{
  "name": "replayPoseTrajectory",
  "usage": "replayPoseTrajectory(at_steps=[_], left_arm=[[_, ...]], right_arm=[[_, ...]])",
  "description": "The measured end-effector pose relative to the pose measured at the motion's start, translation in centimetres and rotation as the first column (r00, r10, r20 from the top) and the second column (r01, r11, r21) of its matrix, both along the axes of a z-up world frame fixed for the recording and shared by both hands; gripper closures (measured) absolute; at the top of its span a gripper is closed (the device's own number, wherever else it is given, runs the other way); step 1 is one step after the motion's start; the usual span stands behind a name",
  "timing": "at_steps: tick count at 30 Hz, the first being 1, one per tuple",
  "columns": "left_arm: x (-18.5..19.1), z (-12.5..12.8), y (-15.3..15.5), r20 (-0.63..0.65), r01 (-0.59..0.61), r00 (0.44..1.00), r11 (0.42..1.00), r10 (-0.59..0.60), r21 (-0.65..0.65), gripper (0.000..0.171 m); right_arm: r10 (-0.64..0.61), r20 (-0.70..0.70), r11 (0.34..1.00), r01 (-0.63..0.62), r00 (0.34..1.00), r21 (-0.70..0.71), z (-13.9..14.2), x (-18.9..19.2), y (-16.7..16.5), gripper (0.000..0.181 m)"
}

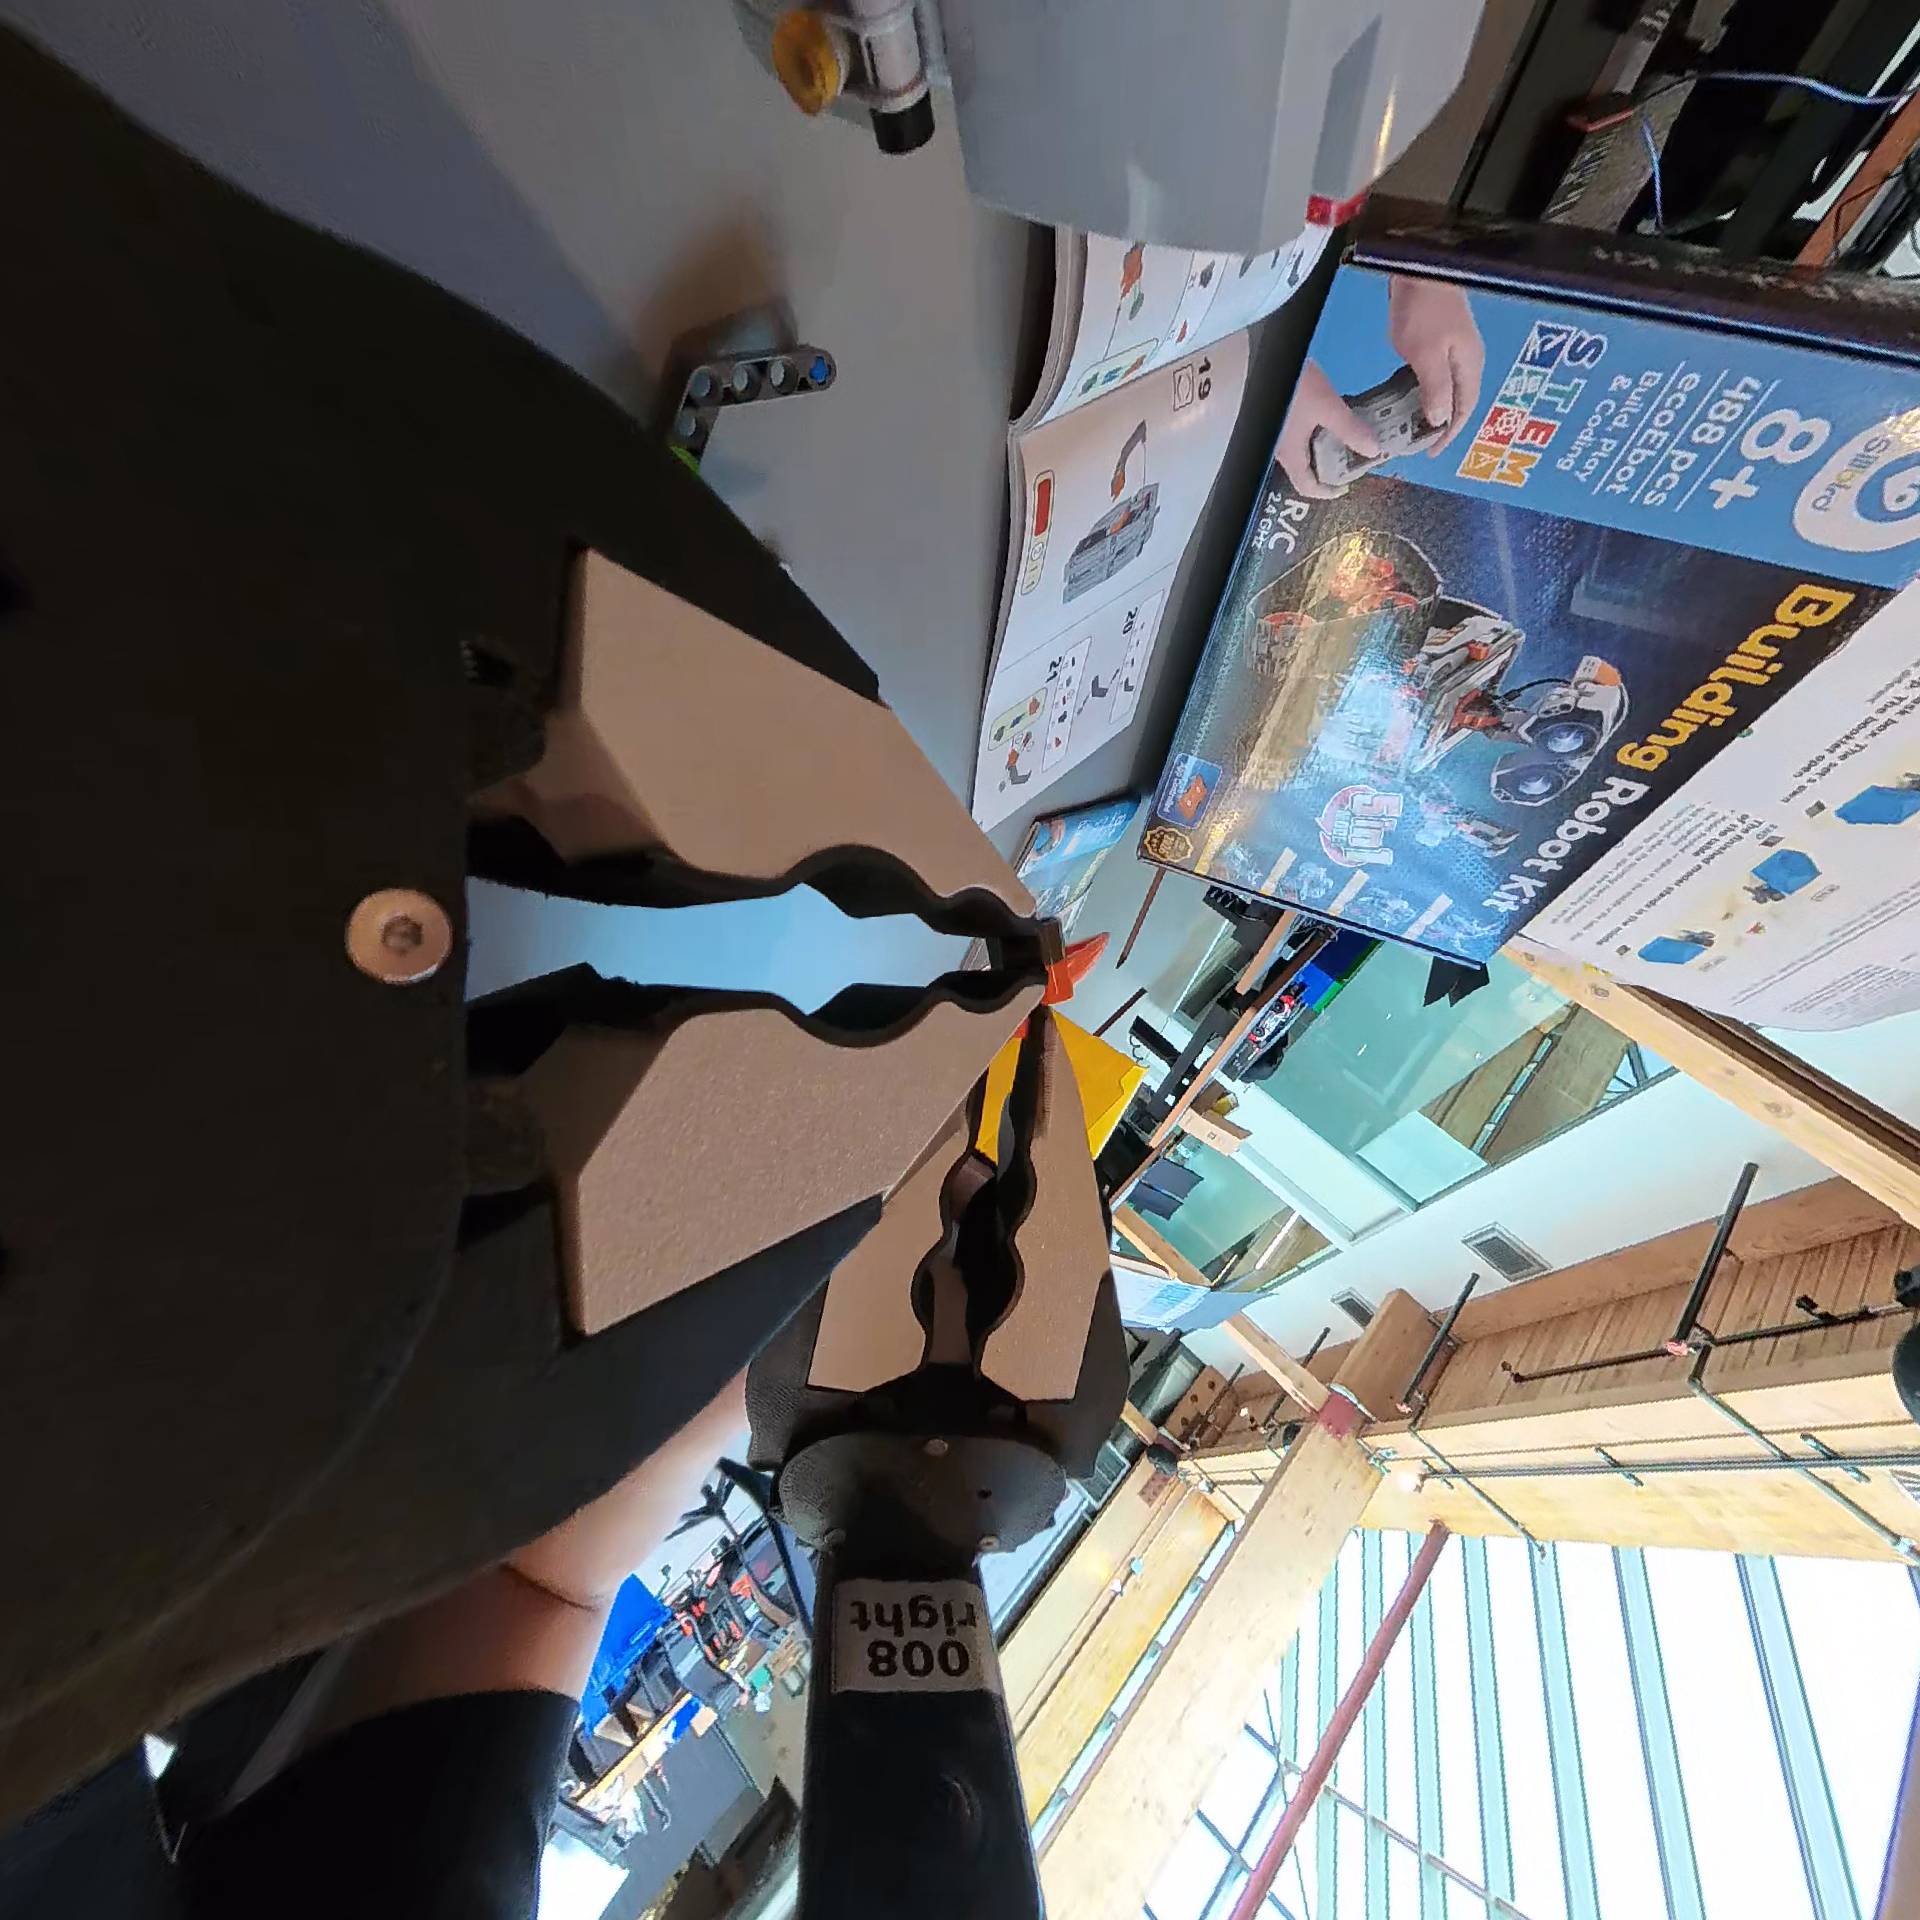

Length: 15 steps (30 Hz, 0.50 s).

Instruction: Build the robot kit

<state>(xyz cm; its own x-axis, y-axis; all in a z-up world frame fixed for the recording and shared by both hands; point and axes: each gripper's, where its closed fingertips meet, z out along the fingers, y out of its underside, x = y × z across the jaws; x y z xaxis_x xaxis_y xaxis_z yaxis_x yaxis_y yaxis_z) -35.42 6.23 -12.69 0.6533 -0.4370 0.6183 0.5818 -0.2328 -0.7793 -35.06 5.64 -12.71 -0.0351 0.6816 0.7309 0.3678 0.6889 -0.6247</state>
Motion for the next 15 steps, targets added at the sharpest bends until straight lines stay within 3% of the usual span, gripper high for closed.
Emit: replayPoseTrajectory(at_steps=[5,15], left_arm=[[0.05,-0.04,-0.10,0.045,0.029,0.999,1.000,-0.029,-0.005,0.168],[0.33,0.05,-0.18,0.019,0.037,0.999,0.999,-0.037,0.007,0.168]], right_arm=[[-0.005,0.013,1.000,0.005,1.000,0.000,0.07,0.00,-0.14,0.173],[0.000,0.044,0.998,0.002,0.999,-0.062,0.27,0.26,-0.15,0.174]])
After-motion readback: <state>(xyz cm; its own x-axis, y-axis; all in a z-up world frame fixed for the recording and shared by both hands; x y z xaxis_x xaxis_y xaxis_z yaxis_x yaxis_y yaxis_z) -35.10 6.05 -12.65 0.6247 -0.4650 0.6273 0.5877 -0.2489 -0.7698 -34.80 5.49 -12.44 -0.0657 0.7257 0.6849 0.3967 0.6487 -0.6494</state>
